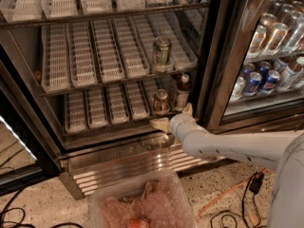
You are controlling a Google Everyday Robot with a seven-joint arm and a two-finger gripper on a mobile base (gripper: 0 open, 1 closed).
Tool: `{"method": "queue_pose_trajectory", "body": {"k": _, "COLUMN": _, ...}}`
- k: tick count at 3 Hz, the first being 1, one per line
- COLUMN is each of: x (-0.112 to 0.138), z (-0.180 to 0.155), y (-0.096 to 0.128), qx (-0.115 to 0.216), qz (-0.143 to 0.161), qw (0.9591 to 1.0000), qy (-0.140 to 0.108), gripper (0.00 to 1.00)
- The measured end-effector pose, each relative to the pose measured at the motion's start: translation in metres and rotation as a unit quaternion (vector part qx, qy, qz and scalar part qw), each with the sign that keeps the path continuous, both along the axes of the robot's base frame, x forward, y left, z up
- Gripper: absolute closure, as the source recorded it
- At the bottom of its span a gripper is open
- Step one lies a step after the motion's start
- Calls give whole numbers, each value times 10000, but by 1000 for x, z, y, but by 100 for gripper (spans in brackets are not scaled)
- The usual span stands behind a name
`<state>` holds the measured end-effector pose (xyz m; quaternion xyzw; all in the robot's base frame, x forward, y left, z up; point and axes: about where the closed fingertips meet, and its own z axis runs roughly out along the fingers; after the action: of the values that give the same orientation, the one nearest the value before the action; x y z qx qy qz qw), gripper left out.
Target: Pick blue plastic bottle from bottom shelf of fridge
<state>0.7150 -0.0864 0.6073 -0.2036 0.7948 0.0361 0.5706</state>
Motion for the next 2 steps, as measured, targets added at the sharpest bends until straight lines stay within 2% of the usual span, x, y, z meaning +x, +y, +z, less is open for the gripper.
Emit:
{"method": "queue_pose_trajectory", "body": {"k": 1, "x": 11, "z": 2, "y": -3, "qx": 47, "qz": -121, "qw": 9998, "qy": -147, "gripper": 0}}
{"method": "queue_pose_trajectory", "body": {"k": 2, "x": 18, "z": 1, "y": -4, "qx": 33, "qz": -190, "qw": 9995, "qy": -251, "gripper": 19}}
